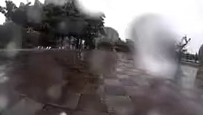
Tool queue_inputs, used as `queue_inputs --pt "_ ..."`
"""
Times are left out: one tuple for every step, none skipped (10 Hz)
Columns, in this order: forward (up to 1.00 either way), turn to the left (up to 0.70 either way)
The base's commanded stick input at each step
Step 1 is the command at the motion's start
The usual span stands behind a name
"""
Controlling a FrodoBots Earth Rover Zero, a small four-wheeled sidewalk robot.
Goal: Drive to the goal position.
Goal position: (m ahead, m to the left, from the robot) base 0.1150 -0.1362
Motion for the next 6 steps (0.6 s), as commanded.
queue_inputs --pt "0.7 0.19" --pt "0.7 0.23" --pt "0.7 0.28" --pt "0.7 0.32" --pt "0.7 0.35" --pt "0.7 0.35"
